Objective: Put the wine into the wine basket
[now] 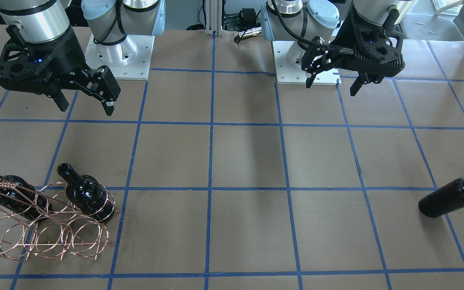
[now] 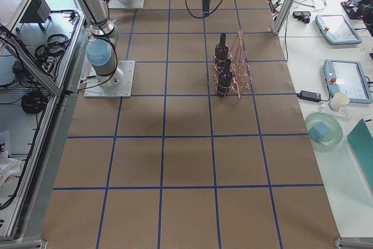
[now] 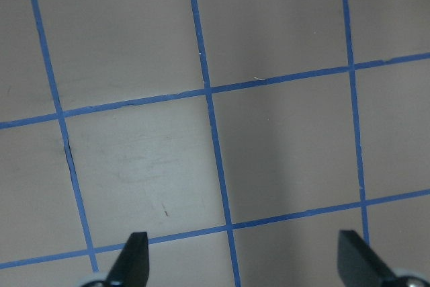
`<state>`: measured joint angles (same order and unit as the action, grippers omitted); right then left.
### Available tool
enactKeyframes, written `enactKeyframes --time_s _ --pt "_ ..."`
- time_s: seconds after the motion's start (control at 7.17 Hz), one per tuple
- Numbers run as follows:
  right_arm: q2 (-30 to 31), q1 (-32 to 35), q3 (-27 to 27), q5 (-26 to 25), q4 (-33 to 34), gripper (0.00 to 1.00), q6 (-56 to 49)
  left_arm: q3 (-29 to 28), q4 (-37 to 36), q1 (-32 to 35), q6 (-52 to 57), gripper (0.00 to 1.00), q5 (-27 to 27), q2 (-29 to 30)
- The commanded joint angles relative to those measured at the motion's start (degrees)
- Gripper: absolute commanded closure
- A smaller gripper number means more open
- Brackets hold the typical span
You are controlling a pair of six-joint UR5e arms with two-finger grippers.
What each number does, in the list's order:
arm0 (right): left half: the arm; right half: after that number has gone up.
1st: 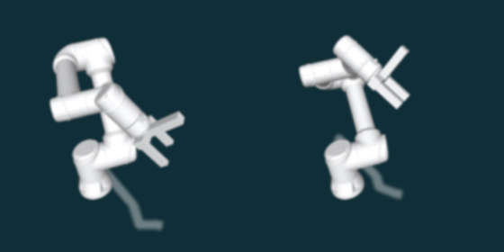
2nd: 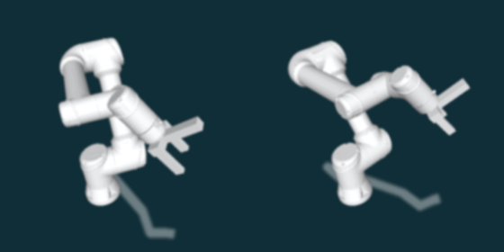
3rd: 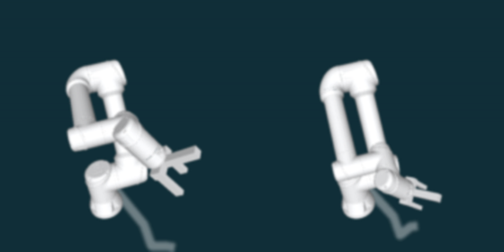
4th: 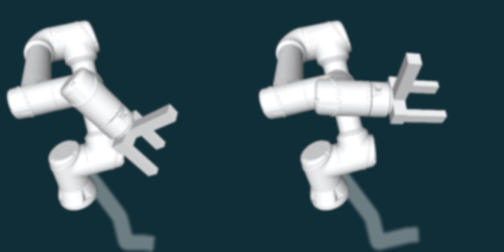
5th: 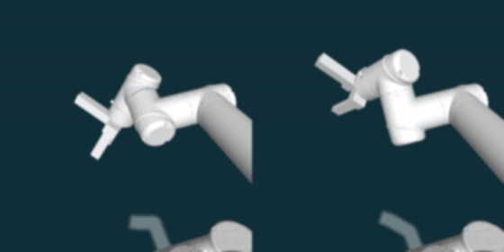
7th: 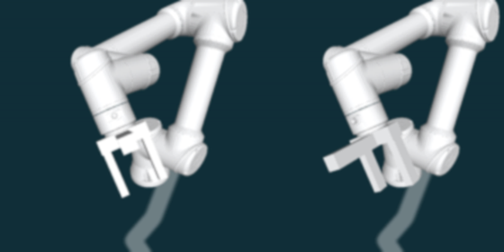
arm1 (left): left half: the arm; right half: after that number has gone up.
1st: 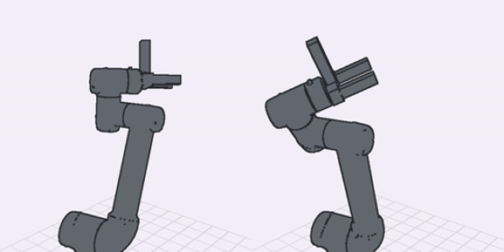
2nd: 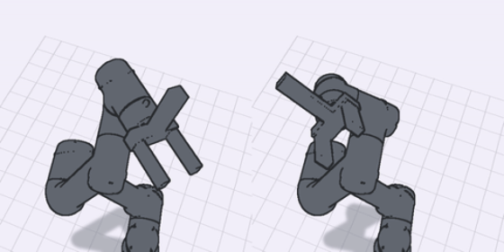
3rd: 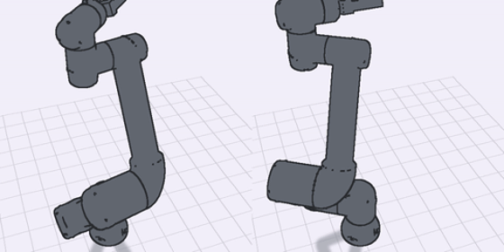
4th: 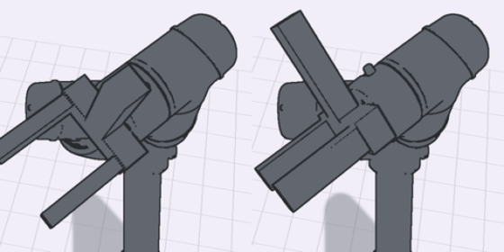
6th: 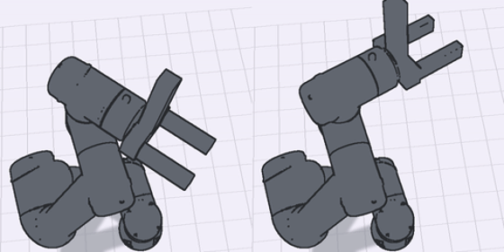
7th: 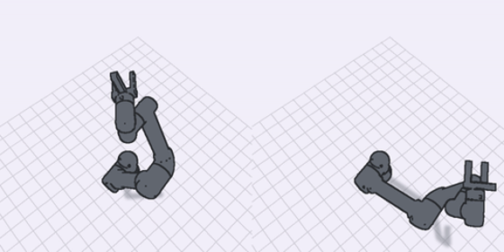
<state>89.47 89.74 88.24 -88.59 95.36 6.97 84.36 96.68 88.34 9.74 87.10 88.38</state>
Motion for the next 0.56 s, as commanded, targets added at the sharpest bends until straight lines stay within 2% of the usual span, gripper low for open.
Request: enactKeyframes --time_s 0.0,0.42 --pt "0.0 0.0 0.0 0.0 0.0 0.00 0.0 0.0 0.0 0.0 0.0 0.00 -0.1 -0.1" --pt "0.0 0.0 0.0 0.0 0.0 0.00 0.0 0.0 -0.1 -0.5 0.1 0.00 -0.1 -0.1"
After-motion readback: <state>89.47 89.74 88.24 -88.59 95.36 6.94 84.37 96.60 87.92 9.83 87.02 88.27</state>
